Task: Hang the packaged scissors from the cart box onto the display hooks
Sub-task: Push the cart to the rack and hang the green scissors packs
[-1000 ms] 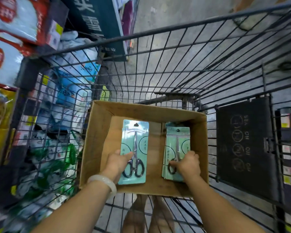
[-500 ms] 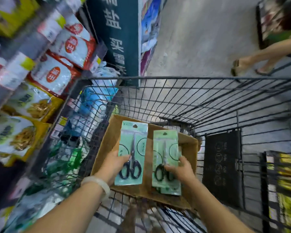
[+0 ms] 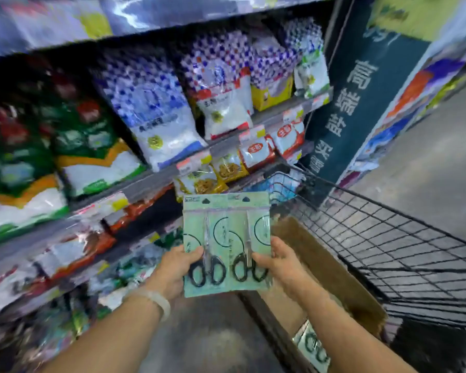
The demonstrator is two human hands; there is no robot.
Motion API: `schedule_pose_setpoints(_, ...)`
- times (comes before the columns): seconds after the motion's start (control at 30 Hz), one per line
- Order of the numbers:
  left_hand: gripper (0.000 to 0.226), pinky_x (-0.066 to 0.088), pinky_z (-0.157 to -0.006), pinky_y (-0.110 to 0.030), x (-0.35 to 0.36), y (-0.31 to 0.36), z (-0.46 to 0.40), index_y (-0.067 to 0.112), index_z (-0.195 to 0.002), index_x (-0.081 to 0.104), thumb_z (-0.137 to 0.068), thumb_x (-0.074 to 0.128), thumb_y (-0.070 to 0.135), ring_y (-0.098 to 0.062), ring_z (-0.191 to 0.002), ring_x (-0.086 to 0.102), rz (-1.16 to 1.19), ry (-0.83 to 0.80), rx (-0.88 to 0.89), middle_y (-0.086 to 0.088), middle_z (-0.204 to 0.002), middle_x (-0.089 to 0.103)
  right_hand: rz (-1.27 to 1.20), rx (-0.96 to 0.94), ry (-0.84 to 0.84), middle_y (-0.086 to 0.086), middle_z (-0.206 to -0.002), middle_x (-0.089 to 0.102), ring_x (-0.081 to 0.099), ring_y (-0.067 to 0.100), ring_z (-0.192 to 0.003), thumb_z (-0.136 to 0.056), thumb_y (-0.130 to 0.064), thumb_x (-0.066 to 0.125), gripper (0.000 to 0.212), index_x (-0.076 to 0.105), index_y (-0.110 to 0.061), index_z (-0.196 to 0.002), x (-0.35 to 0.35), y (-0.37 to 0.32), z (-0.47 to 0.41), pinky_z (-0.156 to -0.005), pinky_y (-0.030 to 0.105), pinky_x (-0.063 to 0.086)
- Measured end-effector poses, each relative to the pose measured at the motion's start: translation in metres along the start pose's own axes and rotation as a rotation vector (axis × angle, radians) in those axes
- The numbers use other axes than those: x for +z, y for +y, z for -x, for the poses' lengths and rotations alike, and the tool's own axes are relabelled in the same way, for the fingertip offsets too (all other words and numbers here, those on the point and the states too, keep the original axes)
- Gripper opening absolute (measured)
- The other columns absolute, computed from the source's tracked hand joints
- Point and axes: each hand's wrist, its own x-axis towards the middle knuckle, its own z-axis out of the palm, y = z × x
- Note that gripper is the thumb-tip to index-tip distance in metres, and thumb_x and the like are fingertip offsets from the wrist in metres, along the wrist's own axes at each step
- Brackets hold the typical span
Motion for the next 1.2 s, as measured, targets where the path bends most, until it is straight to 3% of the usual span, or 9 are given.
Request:
schedule_pose_setpoints(0.2, 0.010, 0.043, -0.088, -0.030, -0.136, -0.020, 0.073, 0.002, -0.103, 0.055, -0.094, 0.055, 0.006, -0.017, -0.091, 0.058, 0.235, 0.202, 0.072, -0.001, -0.099, 0.061, 0.211, -0.043, -0.306, 0.006, -0.104, 0.070, 0.067, 0.023, -0.093, -0.084, -0.001, 0.065, 0.024, 0.060, -0.018, -0.100, 0.136, -0.013, 0.022, -0.086, 0.042, 0.055)
schedule_pose_setpoints(0.33, 0.064, 0.039, -0.106, -0.039, -0.260, -0.069, 0.120, -0.008, -0.132, 0.043, -0.083, 0.071, 0.021, -0.025, -0.120, 0.053, 0.339, 0.409, 0.136, -0.011, -0.138, 0.050, 0.305, -0.073, -0.496, 0.000, -0.098, 0.069, 0.066, 0.011, -0.083, -0.085, -0.002, 0.064, 0.023, 0.057, -0.014, -0.103, 0.255, 0.000, 0.066, -0.072, 0.019, 0.056)
schedule_pose_setpoints(0.43, 0.061, 0.046, -0.100, -0.052, -0.358, -0.115, 0.167, -0.002, -0.121, 0.057, -0.072, 0.077, 0.028, -0.034, -0.109, 0.062, 0.405, 0.493, 0.165, -0.021, -0.123, 0.062, 0.332, -0.091, -0.607, -0.005, -0.092, 0.065, 0.060, 0.002, -0.077, -0.086, -0.002, 0.063, 0.022, 0.055, -0.014, -0.102, 0.350, 0.019, 0.119, -0.054, 0.004, 0.045)
schedule_pose_setpoints(0.57, 0.032, 0.051, -0.091, -0.054, -0.464, -0.159, 0.255, 0.001, -0.103, 0.066, -0.078, 0.075, 0.020, -0.035, -0.096, 0.068, 0.459, 0.674, 0.196, -0.020, -0.102, 0.071, 0.386, -0.101, -0.760, 0.002, -0.107, 0.068, 0.063, 0.008, -0.087, -0.085, -0.004, 0.064, 0.024, 0.056, -0.017, -0.104, 0.473, 0.057, 0.184, -0.065, 0.011, 0.048)
schedule_pose_setpoints(0.67, 0.015, 0.054, -0.087, -0.050, -0.527, -0.185, 0.315, 0.001, -0.098, 0.068, -0.086, 0.067, 0.010, -0.033, -0.090, 0.069, 0.495, 0.804, 0.258, -0.021, -0.097, 0.071, 0.412, -0.141, -0.885, -0.007, -0.094, 0.066, 0.062, 0.004, -0.081, -0.085, -0.001, 0.063, 0.024, 0.055, -0.019, -0.099, 0.557, 0.074, 0.236, -0.061, 0.010, 0.049)
schedule_pose_setpoints(0.8, 0.017, 0.054, -0.084, -0.052, -0.590, -0.216, 0.371, -0.002, -0.102, 0.066, -0.090, 0.060, 0.008, -0.038, -0.091, 0.068, 0.593, 0.924, 0.296, -0.023, -0.097, 0.071, 0.461, -0.174, -1.032, 0.001, -0.100, 0.069, 0.067, 0.018, -0.090, -0.084, 0.001, 0.063, 0.026, 0.058, -0.016, -0.104, 0.643, 0.092, 0.292, -0.084, 0.032, 0.055)
schedule_pose_setpoints(0.93, 0.013, 0.054, -0.081, -0.048, -0.636, -0.242, 0.401, -0.003, -0.096, 0.065, -0.091, 0.059, 0.006, -0.033, -0.080, 0.067, 0.728, 1.016, 0.303, -0.019, -0.084, 0.071, 0.495, -0.177, -1.097, 0.004, -0.100, 0.071, 0.068, 0.021, -0.091, -0.084, 0.000, 0.065, 0.025, 0.060, -0.015, -0.104, 0.707, 0.112, 0.323, -0.085, 0.038, 0.055)
schedule_pose_setpoints(1.07, 0.009, 0.056, -0.055, -0.031, -0.679, -0.254, 0.411, -0.001, -0.086, 0.064, -0.090, 0.058, 0.003, -0.022, -0.060, 0.067, 0.751, 1.048, 0.315, -0.007, -0.064, 0.072, 0.532, -0.146, -1.141, 0.004, -0.109, 0.070, 0.067, 0.022, -0.095, -0.085, -0.007, 0.065, 0.023, 0.058, -0.017, -0.104, 0.764, 0.124, 0.334, -0.092, 0.044, 0.052)
schedule_pose_setpoints(1.2, 0.010, 0.054, -0.083, -0.042, -0.738, -0.247, 0.412, 0.002, -0.089, 0.063, -0.088, 0.064, 0.011, -0.025, -0.077, 0.065, 0.707, 1.072, 0.305, -0.016, -0.088, 0.073, 0.544, -0.171, -1.142, 0.001, -0.138, 0.048, 0.051, 0.024, -0.120, -0.086, -0.016, 0.065, 0.054, 0.041, -0.018, -0.134, 0.829, 0.122, 0.334, -0.105, 0.043, 0.039)
